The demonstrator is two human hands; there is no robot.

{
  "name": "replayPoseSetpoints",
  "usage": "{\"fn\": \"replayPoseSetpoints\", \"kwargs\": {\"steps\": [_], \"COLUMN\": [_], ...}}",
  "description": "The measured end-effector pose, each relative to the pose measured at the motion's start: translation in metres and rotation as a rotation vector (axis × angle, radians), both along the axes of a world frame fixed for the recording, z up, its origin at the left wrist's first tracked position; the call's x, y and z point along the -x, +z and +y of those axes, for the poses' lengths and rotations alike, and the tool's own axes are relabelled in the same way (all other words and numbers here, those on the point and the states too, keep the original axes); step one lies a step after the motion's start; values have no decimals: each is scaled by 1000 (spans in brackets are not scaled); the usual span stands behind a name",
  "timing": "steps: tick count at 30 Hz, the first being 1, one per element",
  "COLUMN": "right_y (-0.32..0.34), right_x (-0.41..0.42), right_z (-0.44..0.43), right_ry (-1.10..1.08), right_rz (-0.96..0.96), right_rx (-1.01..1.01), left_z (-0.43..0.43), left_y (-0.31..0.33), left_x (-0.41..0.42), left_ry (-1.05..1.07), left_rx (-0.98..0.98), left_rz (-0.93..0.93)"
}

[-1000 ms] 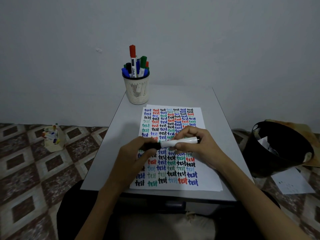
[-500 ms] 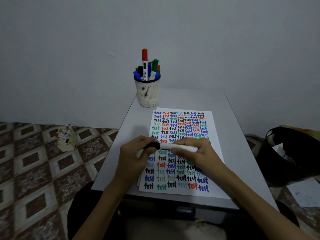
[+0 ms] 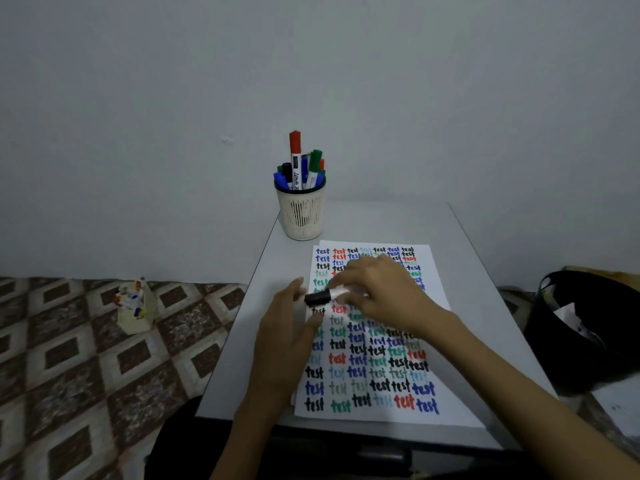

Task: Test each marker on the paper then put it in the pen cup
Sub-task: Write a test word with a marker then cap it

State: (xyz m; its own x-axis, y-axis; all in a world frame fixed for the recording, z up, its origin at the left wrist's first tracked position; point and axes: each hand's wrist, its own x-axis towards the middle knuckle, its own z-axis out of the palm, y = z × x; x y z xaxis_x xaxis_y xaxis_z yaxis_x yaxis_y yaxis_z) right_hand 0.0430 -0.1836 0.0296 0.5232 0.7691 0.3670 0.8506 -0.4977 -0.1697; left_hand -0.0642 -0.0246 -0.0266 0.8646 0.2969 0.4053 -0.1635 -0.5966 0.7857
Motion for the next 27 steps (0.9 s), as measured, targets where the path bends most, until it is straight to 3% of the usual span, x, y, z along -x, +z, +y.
{"fn": "replayPoseSetpoints", "kwargs": {"steps": [2, 5, 10, 14, 27], "right_y": [8, 28, 75, 96, 96], "right_x": [-17, -45, -76, -86, -99], "right_z": [12, 32, 73, 102, 138], "right_ry": [-113, -213, -128, -124, -368], "right_rz": [29, 218, 260, 243, 69], "right_rx": [-70, -400, -871, -1121, -769], "left_z": [-1, -4, -3, -3, -3], "left_y": [-5, -8, -8, -7, -10], "left_x": [-2, -3, -3, -5, -6], "left_ry": [40, 37, 51, 57, 65], "left_rx": [-170, -427, -479, -493, -482], "left_rz": [100, 228, 286, 286, 250]}}
